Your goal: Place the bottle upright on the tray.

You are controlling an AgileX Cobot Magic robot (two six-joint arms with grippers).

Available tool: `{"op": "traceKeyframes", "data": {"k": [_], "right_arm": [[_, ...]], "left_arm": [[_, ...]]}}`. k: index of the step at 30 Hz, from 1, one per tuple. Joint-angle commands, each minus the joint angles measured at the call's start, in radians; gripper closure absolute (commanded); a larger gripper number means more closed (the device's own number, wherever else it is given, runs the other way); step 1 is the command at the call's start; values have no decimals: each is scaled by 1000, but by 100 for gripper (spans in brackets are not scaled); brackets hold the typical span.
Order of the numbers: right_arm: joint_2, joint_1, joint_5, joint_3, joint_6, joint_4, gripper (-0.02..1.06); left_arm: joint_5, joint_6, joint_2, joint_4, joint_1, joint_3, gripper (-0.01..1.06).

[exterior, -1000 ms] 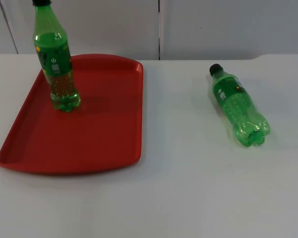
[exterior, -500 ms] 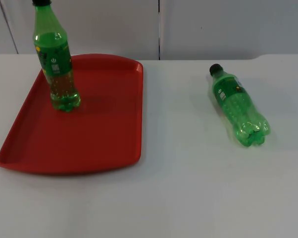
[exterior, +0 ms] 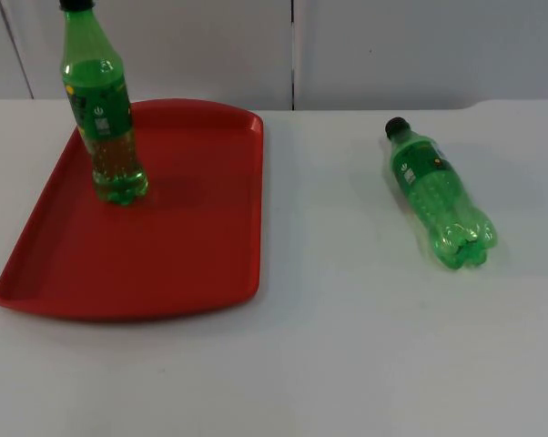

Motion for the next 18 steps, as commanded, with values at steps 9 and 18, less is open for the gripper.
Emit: {"op": "traceKeyframes", "data": {"k": [9, 18], "right_arm": [[-3, -6, -9, 2, -7, 3, -1], [-3, -6, -9, 2, -7, 3, -1]], "left_arm": [[3, -5, -4, -20, 0, 4, 0], [3, -11, -4, -20, 0, 4, 0]]}}
